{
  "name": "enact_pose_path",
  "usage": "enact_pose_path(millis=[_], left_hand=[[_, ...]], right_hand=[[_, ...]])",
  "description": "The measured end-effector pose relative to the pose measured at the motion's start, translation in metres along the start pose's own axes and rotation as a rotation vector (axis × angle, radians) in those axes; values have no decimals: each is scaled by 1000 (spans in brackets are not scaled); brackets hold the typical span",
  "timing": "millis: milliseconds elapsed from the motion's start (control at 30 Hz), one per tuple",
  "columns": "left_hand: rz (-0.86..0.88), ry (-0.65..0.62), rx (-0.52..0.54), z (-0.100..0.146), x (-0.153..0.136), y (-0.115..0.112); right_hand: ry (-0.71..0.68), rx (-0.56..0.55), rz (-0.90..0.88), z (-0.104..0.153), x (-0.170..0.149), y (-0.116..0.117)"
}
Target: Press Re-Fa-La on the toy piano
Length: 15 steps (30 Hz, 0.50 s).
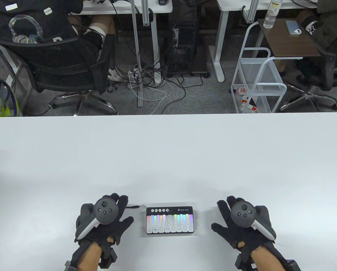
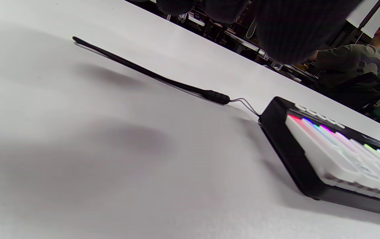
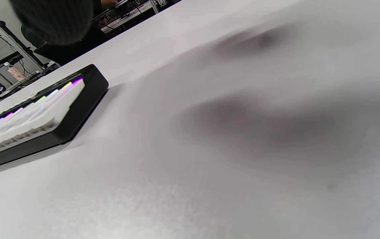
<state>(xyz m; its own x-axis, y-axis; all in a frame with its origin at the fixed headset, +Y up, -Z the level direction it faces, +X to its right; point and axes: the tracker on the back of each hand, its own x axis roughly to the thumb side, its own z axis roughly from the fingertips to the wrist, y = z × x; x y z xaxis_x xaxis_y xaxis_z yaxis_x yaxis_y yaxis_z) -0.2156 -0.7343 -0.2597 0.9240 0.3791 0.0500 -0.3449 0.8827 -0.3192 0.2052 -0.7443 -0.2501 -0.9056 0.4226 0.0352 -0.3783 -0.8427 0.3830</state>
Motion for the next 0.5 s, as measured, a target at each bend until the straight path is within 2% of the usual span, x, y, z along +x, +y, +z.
enact_pose_path(millis=[500], left_hand=[[-18,-2,-10,-1,2,-3]], right_hand=[[1,-1,6,1,1,-1]])
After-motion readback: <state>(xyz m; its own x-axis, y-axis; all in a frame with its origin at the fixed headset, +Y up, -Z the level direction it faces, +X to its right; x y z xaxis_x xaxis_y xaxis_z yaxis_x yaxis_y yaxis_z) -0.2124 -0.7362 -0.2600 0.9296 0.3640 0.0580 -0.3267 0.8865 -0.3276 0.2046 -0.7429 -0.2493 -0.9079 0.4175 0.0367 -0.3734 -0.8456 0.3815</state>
